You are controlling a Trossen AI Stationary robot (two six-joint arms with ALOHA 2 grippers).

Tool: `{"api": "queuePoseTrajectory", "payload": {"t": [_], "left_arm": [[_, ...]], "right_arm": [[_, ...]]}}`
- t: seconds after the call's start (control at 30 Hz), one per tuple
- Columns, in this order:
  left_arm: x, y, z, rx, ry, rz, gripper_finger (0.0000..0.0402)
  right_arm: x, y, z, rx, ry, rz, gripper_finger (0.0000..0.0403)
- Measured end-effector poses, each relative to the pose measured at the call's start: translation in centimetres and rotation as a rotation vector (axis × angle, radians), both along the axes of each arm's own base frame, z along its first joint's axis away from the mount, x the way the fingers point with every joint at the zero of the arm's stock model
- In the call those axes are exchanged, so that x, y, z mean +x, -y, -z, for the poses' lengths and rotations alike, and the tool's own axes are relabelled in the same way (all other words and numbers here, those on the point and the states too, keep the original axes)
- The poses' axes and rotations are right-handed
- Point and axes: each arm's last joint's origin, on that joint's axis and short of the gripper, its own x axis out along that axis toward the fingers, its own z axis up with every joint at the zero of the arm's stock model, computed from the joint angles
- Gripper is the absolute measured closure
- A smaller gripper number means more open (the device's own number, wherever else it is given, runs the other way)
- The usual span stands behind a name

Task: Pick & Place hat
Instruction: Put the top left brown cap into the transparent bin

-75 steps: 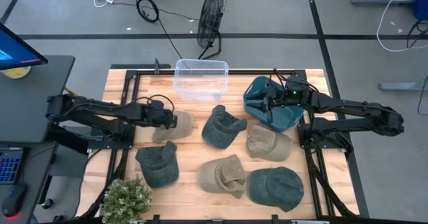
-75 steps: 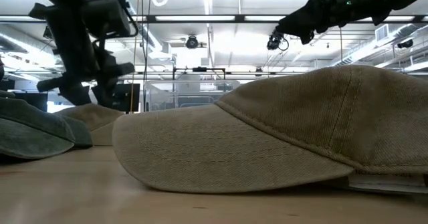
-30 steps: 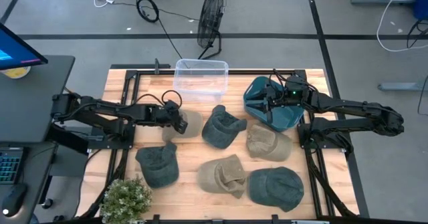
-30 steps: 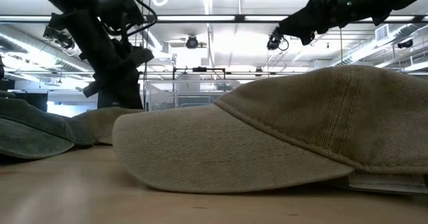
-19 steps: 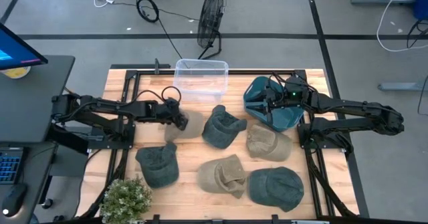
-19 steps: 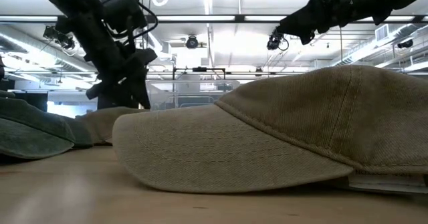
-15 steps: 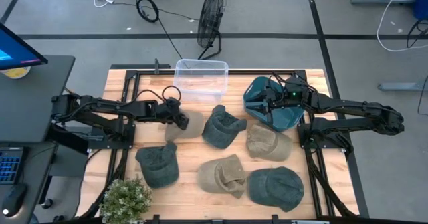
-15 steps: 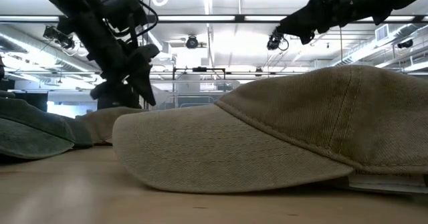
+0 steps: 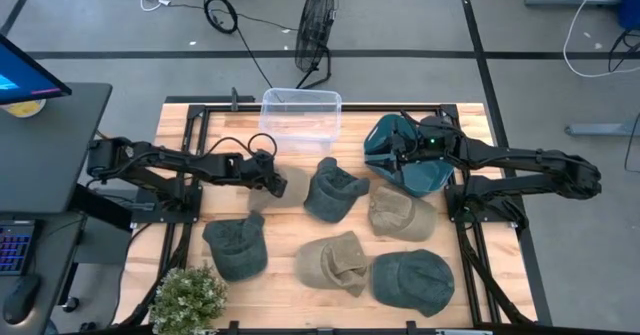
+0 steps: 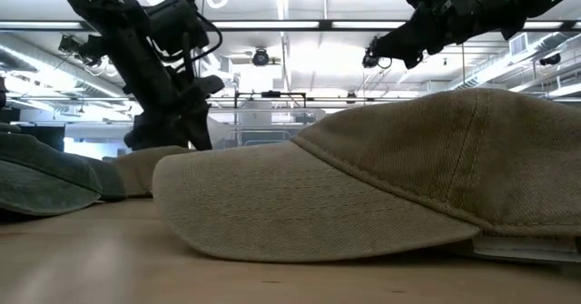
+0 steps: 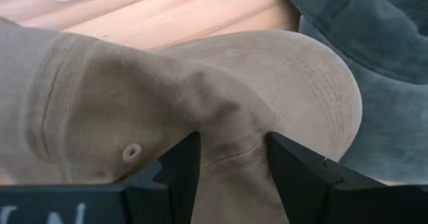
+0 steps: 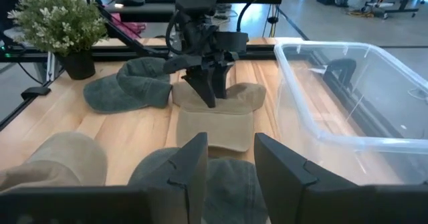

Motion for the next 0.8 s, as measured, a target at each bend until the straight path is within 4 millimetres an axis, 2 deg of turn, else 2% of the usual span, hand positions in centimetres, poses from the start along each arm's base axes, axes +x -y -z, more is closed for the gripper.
{"api": "queuePoseTrajectory", "payload": {"t": [0.13, 0.3, 0.43, 0.53, 0.67, 0.8], "left_arm": [[0.2, 0.0, 0.3, 0.007, -0.006, 0.013, 0.0261], [0.1, 0.0, 0.0, 0.025, -0.003, 0.061, 0.0379], [-0.2, 0.3, -1.0, 0.034, 0.032, 0.077, 0.0391], [-0.4, 0.7, -2.9, 0.057, 0.098, 0.107, 0.0395], [-0.4, 1.8, -6.5, 0.124, 0.216, 0.199, 0.0395], [0.0, 2.5, -10.8, 0.313, 0.304, 0.271, 0.0396]], "right_arm": [[0.0, 0.0, 0.0, 0.001, -0.001, 0.000, 0.0274], [0.0, 0.0, 0.0, -0.001, 0.000, 0.000, 0.0274], [0.0, 0.0, 0.0, -0.019, 0.000, -0.005, 0.0274], [0.0, 0.0, 0.0, -0.018, 0.000, -0.006, 0.0274], [0.0, 0.0, 0.0, -0.002, 0.000, -0.001, 0.0274], [0.0, 0.0, 0.0, -0.002, 0.001, -0.001, 0.0274]]}}
